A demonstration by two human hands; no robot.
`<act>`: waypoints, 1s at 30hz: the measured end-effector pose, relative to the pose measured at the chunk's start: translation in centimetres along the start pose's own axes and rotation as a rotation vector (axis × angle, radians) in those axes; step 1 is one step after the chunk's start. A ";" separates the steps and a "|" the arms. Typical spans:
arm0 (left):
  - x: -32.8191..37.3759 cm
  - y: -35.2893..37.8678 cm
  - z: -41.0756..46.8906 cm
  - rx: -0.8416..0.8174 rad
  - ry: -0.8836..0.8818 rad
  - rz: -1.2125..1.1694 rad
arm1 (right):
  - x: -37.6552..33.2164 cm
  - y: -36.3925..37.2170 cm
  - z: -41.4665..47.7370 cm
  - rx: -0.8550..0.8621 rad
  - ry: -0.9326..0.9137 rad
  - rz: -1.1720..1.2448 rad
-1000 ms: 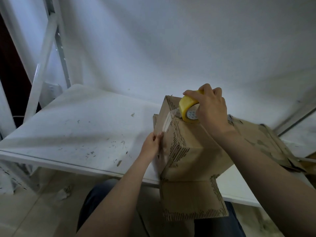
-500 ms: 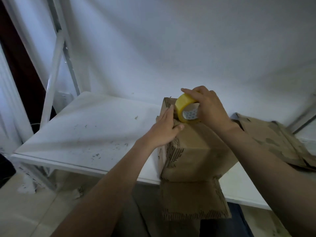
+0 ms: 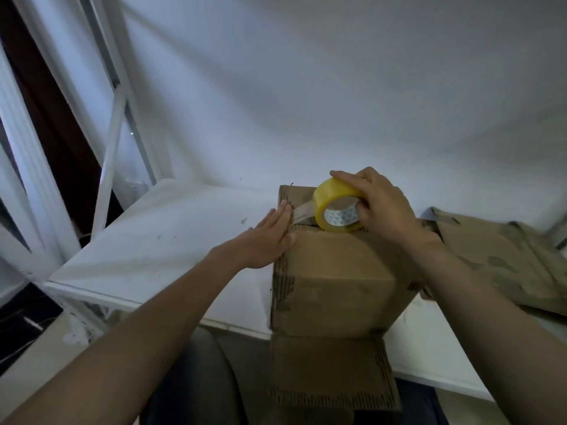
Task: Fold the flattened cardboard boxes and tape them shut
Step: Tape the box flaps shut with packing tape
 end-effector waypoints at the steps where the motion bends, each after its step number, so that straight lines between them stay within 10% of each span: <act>1: 0.1 0.0 -0.1 -0.001 0.000 -0.001 | 0.9 0.2 -0.5 -0.011 0.001 0.081; 11: -1.3 -2.1 0.4 -0.074 -0.039 0.038 | 2.5 2.1 -2.5 0.110 0.123 0.665; 30: -2.4 -2.6 2.5 0.052 -0.104 0.259 | 1.4 -1.3 0.0 0.134 0.083 0.316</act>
Point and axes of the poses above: each hand's wrist, its own z-axis towards the middle knuckle, its own y-axis out of the palm, x = y × z, the point moved 10 cm from there along z, towards the middle knuckle, and after that the axes turned 13 degrees about -y, right-handed, at the moved point
